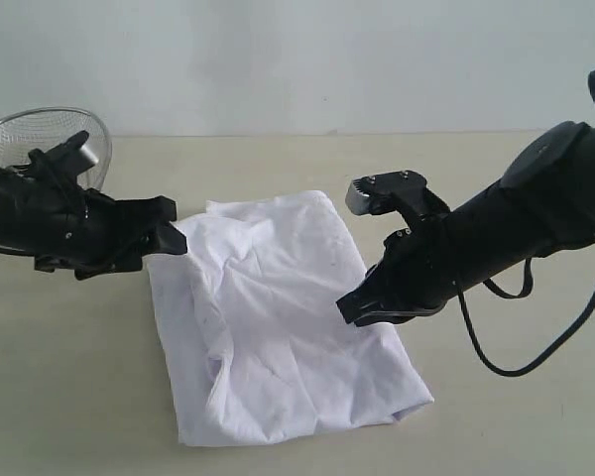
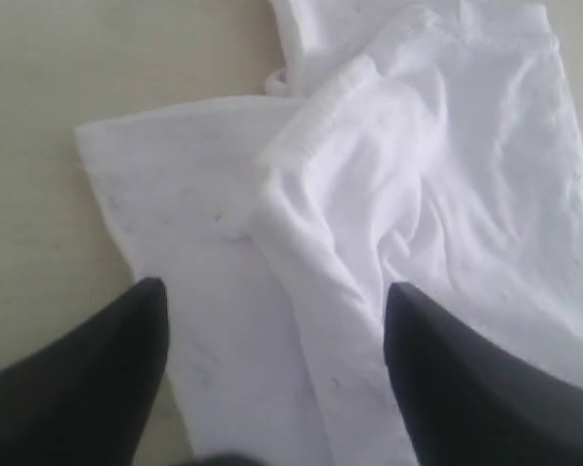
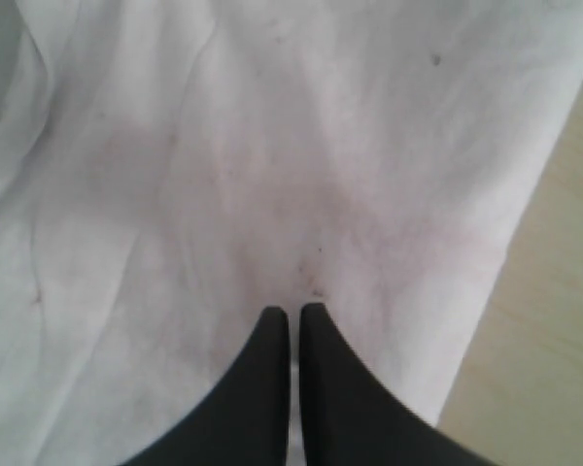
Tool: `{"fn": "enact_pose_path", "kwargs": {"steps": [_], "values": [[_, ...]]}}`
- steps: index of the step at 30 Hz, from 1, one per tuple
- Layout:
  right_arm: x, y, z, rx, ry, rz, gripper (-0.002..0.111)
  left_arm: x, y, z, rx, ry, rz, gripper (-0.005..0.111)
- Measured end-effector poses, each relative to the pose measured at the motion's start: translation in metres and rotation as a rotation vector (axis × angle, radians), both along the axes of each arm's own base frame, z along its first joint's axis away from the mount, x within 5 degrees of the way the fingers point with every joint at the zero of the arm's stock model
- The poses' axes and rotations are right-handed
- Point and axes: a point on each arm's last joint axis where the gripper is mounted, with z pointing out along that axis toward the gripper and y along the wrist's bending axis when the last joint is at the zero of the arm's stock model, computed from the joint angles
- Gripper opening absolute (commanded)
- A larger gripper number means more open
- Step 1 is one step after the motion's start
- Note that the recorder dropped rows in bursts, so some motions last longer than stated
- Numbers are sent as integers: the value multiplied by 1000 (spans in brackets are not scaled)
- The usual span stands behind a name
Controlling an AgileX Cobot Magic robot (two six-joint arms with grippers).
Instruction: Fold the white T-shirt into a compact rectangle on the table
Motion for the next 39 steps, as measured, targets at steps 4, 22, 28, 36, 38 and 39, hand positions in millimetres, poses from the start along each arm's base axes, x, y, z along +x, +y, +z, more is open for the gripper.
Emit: {"fn": "enact_pose_path", "kwargs": {"steps": [4,22,28,36,38,39], "values": [[0,0,0,0,0,0,0,1,-3,-9,-54,47,26,61],[0,0,0,0,0,0,0,8,-4,-39,-86,134,94,61],[0,0,0,0,0,0,0,24,-12,-42,-146,134,73,61],[0,0,0,2,3,3,0,32,-14,-47,-156,137,68,5],[0,0,0,2,3,3,0,32,-14,-46,-144,126,50,5],[0,0,0,2,3,3,0,32,-14,-43,-139,112,38,5]]}}
